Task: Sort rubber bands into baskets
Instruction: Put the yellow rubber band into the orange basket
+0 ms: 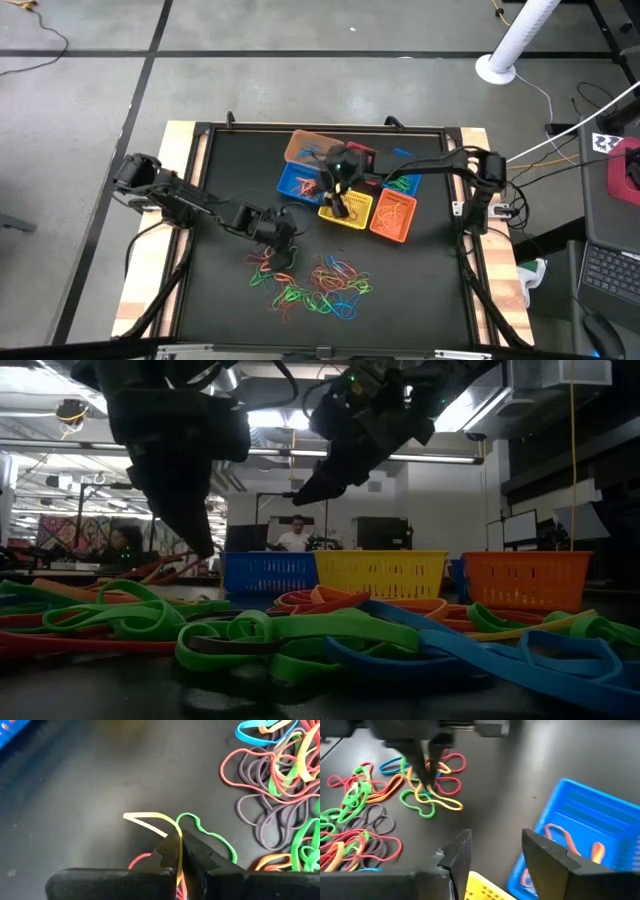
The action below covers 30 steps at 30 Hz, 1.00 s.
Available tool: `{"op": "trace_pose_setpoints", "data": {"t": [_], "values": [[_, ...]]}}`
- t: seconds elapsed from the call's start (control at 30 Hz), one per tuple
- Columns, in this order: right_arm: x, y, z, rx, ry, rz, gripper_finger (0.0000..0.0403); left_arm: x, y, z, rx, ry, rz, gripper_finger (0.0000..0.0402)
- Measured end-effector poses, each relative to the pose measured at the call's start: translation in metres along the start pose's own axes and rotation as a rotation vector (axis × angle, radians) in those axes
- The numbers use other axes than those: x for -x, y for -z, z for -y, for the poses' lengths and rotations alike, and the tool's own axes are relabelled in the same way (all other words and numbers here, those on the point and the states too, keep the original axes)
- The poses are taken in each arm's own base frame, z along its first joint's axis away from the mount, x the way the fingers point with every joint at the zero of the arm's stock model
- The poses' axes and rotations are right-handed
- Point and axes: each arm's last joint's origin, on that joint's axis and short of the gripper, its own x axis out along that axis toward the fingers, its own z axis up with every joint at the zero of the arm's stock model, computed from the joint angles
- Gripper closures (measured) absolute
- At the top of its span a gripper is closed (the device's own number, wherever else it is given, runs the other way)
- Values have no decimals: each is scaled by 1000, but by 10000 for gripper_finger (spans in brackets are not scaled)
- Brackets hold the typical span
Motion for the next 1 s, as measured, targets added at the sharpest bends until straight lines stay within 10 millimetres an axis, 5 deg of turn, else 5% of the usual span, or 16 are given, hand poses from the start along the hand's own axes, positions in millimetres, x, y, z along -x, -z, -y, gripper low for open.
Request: {"op": "trace_pose_setpoints", "data": {"t": [0.47, 1.0], "values": [[-22, -13, -56, 162, -11, -34, 228, -2, -21, -7, -178, 31, 123, 397], [-23, -13, -61, 65, -62, -26, 228, 1, -36, -5, -317, 33, 275, 397]]}}
